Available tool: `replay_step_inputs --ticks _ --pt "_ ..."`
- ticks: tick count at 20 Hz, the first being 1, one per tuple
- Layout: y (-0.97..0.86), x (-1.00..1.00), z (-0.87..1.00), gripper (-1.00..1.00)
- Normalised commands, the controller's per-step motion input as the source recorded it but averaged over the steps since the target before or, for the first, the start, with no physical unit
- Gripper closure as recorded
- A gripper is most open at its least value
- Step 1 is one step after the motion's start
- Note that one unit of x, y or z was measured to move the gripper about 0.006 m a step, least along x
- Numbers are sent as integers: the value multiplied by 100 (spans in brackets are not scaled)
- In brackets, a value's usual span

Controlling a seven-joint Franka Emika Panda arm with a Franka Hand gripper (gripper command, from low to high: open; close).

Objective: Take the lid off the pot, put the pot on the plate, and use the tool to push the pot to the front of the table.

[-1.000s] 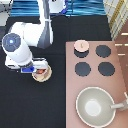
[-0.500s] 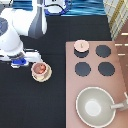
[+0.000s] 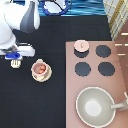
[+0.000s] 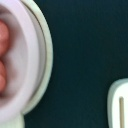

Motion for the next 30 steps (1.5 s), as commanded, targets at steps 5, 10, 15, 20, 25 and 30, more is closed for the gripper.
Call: replay_step_inputs --ticks 5,10,15,20,25,30 --pt "-58 -83 -9 -100" --pt "-60 -83 -44 -100" --pt "-42 -85 -81 -100" --pt "6 -53 -88 -100" --pt "24 -31 -71 -100" --pt "13 -58 -53 -100"
